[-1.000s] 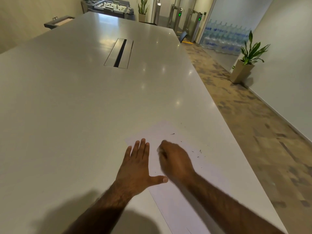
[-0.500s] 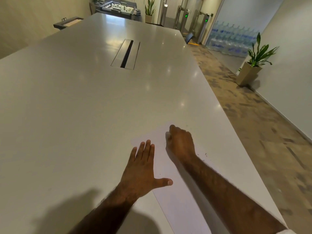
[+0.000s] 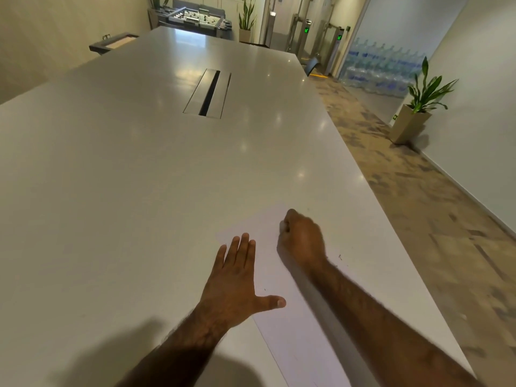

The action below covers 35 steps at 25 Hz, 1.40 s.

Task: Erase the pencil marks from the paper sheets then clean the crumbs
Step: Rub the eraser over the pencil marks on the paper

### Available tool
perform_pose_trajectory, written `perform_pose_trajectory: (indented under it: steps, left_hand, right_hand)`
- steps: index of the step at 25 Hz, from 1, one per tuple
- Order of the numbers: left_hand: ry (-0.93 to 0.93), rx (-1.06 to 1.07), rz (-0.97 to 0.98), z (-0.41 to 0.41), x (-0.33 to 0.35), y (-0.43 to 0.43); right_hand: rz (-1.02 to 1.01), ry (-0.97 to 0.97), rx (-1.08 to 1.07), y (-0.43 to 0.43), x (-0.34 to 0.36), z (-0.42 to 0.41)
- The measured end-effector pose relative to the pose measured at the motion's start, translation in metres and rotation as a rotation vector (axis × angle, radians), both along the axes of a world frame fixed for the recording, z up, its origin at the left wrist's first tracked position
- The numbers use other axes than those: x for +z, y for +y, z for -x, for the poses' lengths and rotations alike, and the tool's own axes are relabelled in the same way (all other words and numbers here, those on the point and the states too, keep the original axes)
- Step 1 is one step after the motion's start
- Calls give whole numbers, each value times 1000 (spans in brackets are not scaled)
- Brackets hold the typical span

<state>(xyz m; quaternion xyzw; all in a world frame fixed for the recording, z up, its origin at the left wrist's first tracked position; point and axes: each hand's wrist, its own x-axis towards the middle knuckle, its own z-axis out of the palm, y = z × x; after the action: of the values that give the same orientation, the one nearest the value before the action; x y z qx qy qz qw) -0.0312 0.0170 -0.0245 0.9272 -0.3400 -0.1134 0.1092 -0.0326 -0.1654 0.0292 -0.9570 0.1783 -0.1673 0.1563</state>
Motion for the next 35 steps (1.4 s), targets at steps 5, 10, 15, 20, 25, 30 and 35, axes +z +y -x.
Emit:
perform_pose_trajectory:
  steps: [5,10,15,20,25,30,35]
  left_hand:
    - [-33,-7,-10,-1,-3,-1]
    - [5,9,9,-1,1,0]
    - [-28,-3,0,-1,0,0]
    - [-16,18,-6,-2,0,-1]
    - [-48,-10,-29,-3,-3,-1]
    - [-1,-1,-9,-2,1,1]
    - [-27,-9,-34,-2,-3,0]
  right_hand:
    - [-17,24,133,30,-26,22]
    - [-106,19,-116,-6,-4,-1]
    - [-71,47,74,33,-26,18]
    - [-128,47,-104,8,-5,-8]
    - [-158,86,46,50,-32,35]
    - [-167,72,-190,-9,-4,15]
    - [-169,78,35,42,-26,63]
